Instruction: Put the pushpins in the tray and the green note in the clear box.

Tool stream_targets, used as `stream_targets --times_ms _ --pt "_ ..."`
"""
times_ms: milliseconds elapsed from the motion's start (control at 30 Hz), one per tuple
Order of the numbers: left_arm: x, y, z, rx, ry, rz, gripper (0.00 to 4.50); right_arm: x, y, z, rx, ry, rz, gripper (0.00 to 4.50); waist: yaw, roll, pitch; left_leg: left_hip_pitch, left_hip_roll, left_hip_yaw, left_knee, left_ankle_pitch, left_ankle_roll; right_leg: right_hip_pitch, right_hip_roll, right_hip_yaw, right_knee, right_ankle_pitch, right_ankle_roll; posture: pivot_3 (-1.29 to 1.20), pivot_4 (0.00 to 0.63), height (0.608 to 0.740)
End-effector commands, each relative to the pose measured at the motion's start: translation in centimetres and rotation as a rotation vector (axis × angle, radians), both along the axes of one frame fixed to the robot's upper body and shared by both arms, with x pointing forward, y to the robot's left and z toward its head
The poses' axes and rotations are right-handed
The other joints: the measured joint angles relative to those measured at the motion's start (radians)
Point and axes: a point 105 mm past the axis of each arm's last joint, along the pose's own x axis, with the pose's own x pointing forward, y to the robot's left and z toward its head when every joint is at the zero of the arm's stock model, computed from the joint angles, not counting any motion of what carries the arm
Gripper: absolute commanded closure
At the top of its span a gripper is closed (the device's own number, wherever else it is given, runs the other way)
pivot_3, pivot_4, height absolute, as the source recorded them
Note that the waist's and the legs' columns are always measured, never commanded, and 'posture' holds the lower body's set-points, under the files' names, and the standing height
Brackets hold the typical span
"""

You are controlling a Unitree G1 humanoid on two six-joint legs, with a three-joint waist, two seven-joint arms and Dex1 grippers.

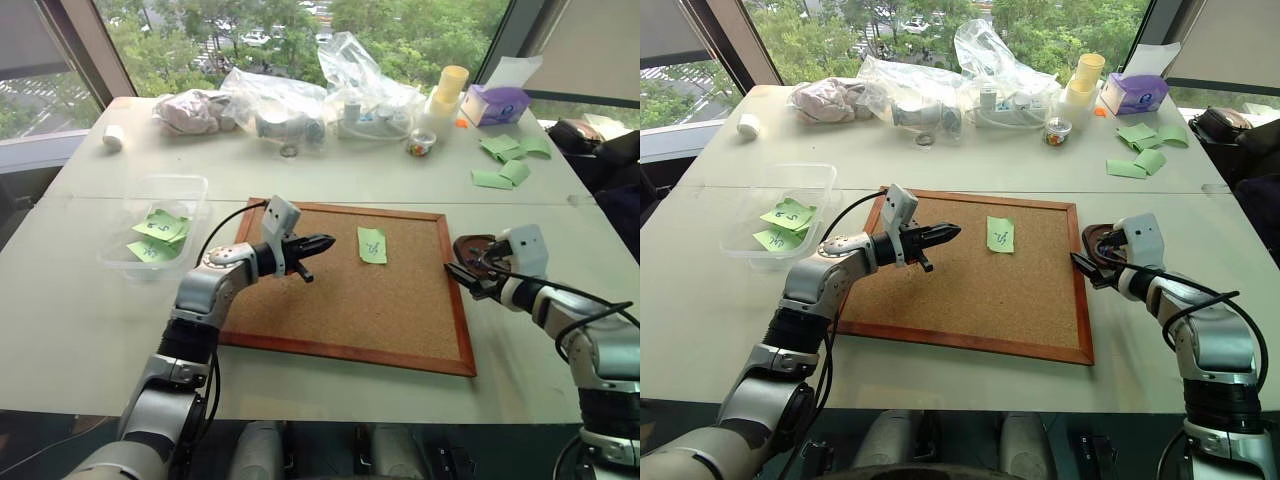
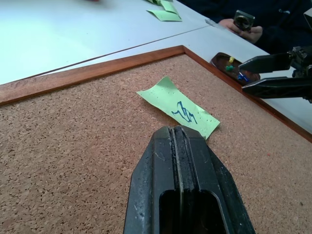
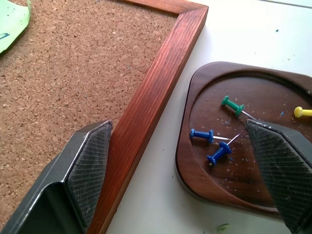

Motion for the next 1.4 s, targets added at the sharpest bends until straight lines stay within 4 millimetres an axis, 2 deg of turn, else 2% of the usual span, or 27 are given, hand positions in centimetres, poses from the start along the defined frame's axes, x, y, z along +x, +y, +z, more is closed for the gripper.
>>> stream_targets --times_ms 33,67,233,433,533,767,933,1033,1167,1200,1267,1400 --pt "-0.1 0.0 1.0 -0.004 -0.047 -0.001 4.50 0.2 1.8 3.8 0.002 -0.120 0.087 0.05 0.000 0.000 0.000 0.000 0.000 0.000 0.000 0.000 0.000 0.000 0.000 0.000 0.000 0.000 0.000 0.00 0.150 0.740" --pt "-0.1 0.1 1.0 -0.005 -0.047 -0.001 4.50 0.2 2.4 4.2 0.007 -0.126 0.110 0.05 0.000 0.000 0.000 0.000 0.000 0.000 0.000 0.000 0.000 0.000 0.000 0.000 0.000 0.000 0.000 0.00 0.150 0.740" --pt "-0.1 0.1 0.9 -0.004 -0.048 0.005 4.50 1.0 9.2 4.5 0.046 -0.132 0.278 0.05 -0.005 0.000 0.000 0.000 0.002 -0.001 0.000 0.000 0.000 0.000 0.002 0.000 0.000 0.000 0.000 0.00 0.150 0.740" --pt "-0.2 0.3 0.9 -0.004 -0.053 0.016 4.50 2.3 13.2 3.1 0.040 -0.113 0.336 0.05 0.003 0.000 0.000 -0.001 0.001 0.000 0.002 0.000 0.000 0.000 0.001 0.000 0.001 0.000 0.000 0.00 0.150 0.740" --pt "-0.3 0.5 0.9 -0.003 -0.055 0.022 4.50 2.7 14.3 2.3 0.031 -0.090 0.348 0.05 0.000 0.000 0.000 -0.001 0.001 -0.001 0.002 0.000 0.000 0.000 0.001 0.000 0.001 0.000 0.000 0.00 0.150 0.740" --pt "-0.4 0.7 1.0 -0.001 -0.058 0.038 4.50 3.0 15.3 -0.6 -0.084 -0.031 0.383 0.05 -0.004 0.000 0.000 -0.001 0.001 0.000 0.002 0.000 0.000 0.000 0.001 0.000 0.001 0.000 0.000 0.00 0.150 0.740" --pt "-0.2 0.9 1.0 0.001 -0.060 0.050 4.50 3.1 14.9 -1.4 -0.189 -0.042 0.379 0.05 -0.004 0.000 0.000 0.000 0.001 0.000 0.002 0.000 0.000 0.000 0.001 0.000 0.001 0.000 0.000 0.00 0.150 0.740" --pt "-0.1 1.0 1.1 0.010 -0.070 0.055 4.50 3.5 14.3 -1.1 -0.194 -0.053 0.346 0.91 -0.003 0.000 0.000 0.000 0.001 0.000 0.002 0.000 0.000 0.000 0.001 0.000 0.001 0.000 0.000 0.00 0.150 0.740" --pt "0.1 1.0 1.4 0.026 -0.096 0.052 4.50 4.0 13.2 -0.8 -0.185 -0.057 0.299 2.90 0.000 0.000 0.000 0.000 0.001 -0.001 0.003 0.000 0.000 0.001 0.001 0.000 0.001 0.000 0.000 0.00 0.150 0.740" --pt "0.2 1.0 1.6 0.029 -0.102 0.050 4.50 4.1 12.9 -0.7 -0.177 -0.052 0.284 3.54 0.000 0.000 0.000 0.000 0.001 -0.001 0.003 0.000 0.000 0.001 0.001 0.000 0.001 0.000 0.000 0.00 0.150 0.740" --pt "0.3 0.9 1.8 0.036 -0.117 0.041 4.50 4.0 12.1 -0.9 -0.151 -0.033 0.249 4.42 0.001 0.000 0.000 0.000 0.001 -0.001 0.003 0.000 0.000 0.001 0.001 0.000 0.001 0.000 0.000 0.00 0.150 0.740" --pt "0.5 0.5 2.4 0.037 -0.140 0.023 4.50 4.0 11.2 -1.0 -0.127 -0.018 0.204 4.42 -0.001 0.000 0.000 0.000 0.001 -0.001 0.003 0.000 0.000 0.001 0.001 0.000 0.001 0.000 0.000 0.00 0.150 0.740"
